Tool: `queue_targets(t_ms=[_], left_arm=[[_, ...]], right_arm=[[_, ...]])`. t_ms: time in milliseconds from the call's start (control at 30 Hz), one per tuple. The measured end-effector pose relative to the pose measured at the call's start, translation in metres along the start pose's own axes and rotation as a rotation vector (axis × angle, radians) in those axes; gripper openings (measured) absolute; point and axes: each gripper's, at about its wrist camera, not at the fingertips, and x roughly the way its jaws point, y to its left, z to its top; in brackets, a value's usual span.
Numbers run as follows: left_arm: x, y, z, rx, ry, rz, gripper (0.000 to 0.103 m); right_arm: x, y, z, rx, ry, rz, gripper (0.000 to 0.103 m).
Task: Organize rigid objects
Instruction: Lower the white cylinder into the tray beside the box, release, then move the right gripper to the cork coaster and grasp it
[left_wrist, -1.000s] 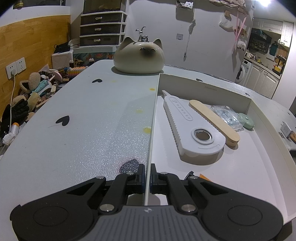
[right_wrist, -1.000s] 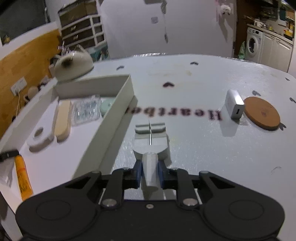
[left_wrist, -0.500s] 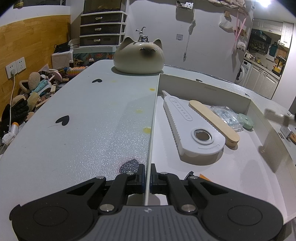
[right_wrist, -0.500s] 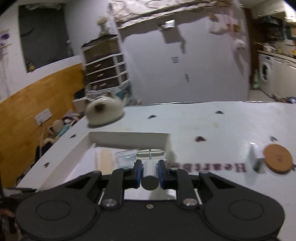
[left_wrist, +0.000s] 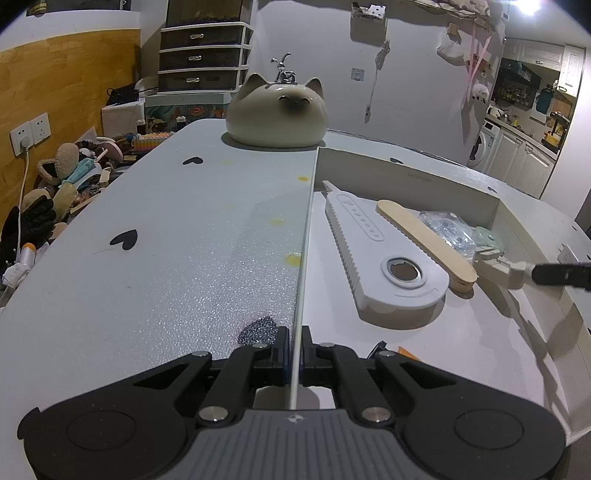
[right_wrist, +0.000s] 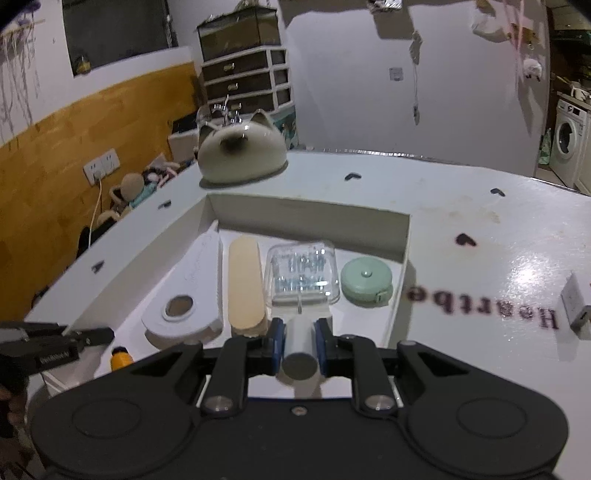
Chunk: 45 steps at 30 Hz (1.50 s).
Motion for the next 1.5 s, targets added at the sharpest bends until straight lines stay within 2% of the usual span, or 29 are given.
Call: queue_targets(t_ms=[133,200,633,733,800,1033,1100,1267,1500], left_arm=[[0.000,0.000,0.000,0.000,0.000,0.000,0.004],[0.001,-0.001,0.001,0.000,0.000,0.000,0.004],[0.001,0.001,0.001,0.000,0.000,-0.001,0.004],[0.001,0.002,0.000,-0.001,0.000,-0.001,0.004],[0.001,0.002,0.000,-0.005,-0.001,-0.001,0.004],[-0.001,0.004,-0.002,-0.006,-0.002,0.002,0.004],[-0.001,0.004,-0.002,-0.006,-0.002,0.003,0.004],[-0.001,0.004,-0.002,-0.005,-0.002,0.002,0.004],[-0.002,0.005,-0.002,-0.004,-0.003,0.004,0.004]], right_arm=[[0.001,0.002,-0.004,-0.022,0.032,-0.022,0.024],[-0.001,0.003,-0.004,-0.027,0.037,-0.024,0.030],[-0.015,0.006,-0.014,-0.030,0.061,-0.006,0.040],[-0.019,0.007,-0.015,-0.030,0.059,-0.002,0.046],[-0.024,0.008,-0.016,-0.029,0.049,0.008,0.063],[-0.040,0.008,-0.015,-0.033,0.011,-0.011,0.088],[-0.045,0.005,-0.017,-0.027,-0.006,-0.027,0.098],[-0.056,-0.007,-0.022,0.000,-0.030,-0.057,0.103],[-0.071,-0.039,-0.034,0.069,-0.076,-0.139,0.103]])
